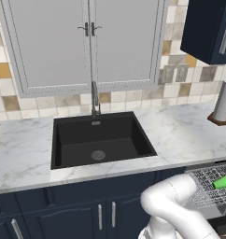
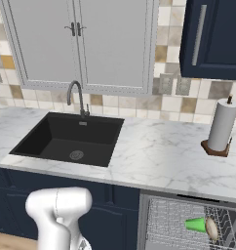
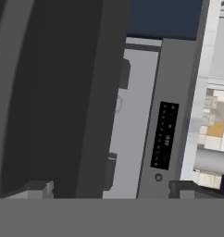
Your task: Pick up the cup and bowl from the counter, place them in the dishwasher, and close the dishwasher door.
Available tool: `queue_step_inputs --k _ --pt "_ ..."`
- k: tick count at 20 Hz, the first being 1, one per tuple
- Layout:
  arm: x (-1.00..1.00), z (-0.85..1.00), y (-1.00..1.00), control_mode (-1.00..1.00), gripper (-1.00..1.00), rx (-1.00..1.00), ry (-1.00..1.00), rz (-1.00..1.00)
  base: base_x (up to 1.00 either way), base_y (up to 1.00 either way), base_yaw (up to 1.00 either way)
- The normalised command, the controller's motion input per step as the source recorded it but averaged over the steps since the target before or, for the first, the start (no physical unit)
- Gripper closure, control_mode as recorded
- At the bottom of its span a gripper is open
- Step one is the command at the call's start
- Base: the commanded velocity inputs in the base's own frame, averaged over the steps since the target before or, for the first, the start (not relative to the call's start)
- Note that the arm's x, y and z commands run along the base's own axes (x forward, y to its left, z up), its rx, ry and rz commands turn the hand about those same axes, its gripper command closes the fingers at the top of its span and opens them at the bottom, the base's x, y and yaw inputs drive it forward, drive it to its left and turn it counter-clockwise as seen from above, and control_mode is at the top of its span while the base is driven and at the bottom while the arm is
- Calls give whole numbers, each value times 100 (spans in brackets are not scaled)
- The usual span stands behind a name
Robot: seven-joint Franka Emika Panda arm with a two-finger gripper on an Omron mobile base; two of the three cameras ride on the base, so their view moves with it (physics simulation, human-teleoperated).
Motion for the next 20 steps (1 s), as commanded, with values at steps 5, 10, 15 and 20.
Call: queue_step_inputs --k 5,10,15,20 --pt "-28 -100 0 -100 -100 -31 -26 16 0 0 0" --pt "-42 -100 0 -100 -100 -32 -27 17 0 0 0" --pt "-41 -100 0 -100 -100 -32 -24 17 0 0 0" --pt "-19 -100 0 -100 -100 -36 -21 17 0 0 0"
